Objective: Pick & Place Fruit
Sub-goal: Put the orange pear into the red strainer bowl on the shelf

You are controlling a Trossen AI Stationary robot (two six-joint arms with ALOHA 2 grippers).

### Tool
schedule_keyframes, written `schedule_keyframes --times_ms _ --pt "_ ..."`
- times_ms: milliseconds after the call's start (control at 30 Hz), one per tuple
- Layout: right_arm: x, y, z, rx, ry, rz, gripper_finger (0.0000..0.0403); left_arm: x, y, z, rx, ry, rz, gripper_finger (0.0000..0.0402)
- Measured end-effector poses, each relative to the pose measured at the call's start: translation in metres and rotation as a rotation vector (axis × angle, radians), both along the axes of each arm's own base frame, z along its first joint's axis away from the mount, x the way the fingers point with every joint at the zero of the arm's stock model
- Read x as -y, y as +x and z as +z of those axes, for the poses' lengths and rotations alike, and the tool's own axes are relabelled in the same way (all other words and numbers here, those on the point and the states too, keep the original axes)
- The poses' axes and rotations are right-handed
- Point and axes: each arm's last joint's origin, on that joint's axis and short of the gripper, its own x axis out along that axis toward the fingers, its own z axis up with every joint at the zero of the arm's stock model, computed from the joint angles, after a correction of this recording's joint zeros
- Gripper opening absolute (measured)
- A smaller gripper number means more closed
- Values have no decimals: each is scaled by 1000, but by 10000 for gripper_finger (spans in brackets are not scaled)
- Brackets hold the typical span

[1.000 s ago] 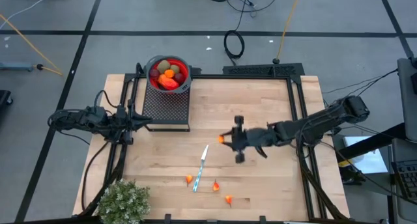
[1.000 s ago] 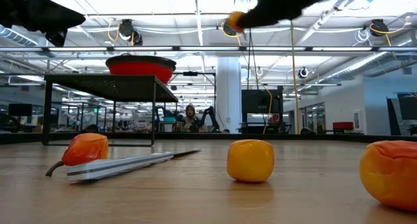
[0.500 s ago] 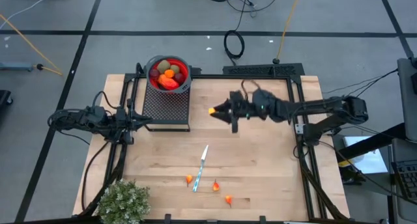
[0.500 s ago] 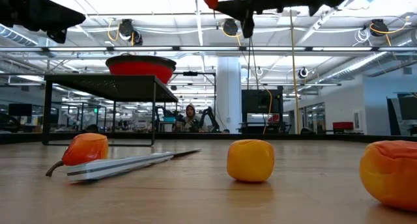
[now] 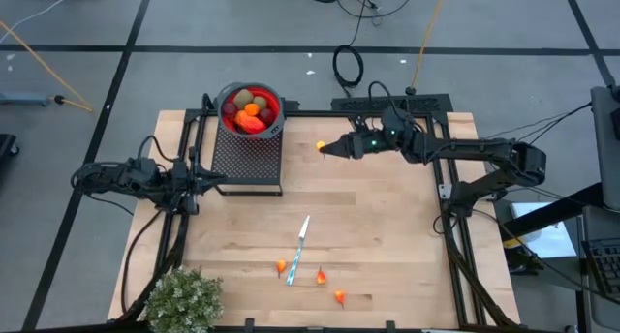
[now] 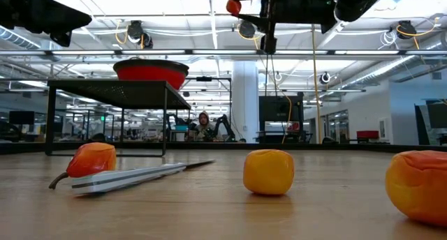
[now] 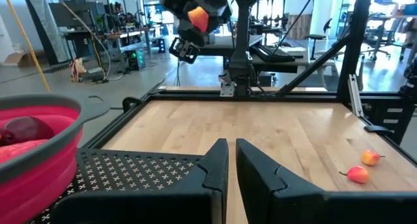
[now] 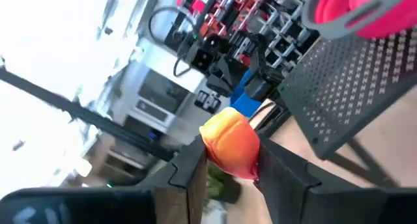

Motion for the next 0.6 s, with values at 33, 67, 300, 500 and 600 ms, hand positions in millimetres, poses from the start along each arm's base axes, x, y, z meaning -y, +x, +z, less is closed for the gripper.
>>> schedule_keyframes --times_ms 33,67,300,500,600 --pt "1 0 0 -7 40 -1 114 0 0 0 0 0 0 31" --pt "2 -1 0 -11 75 8 114 0 0 0 0 0 0 31" --pt "2 -3 8 20 240 97 114 0 0 0 4 -1 0 31" --pt "3 -3 11 33 302 72 114 0 0 3 34 -7 0 31" --pt "3 -3 10 32 303 68 114 0 0 3 34 -7 0 31"
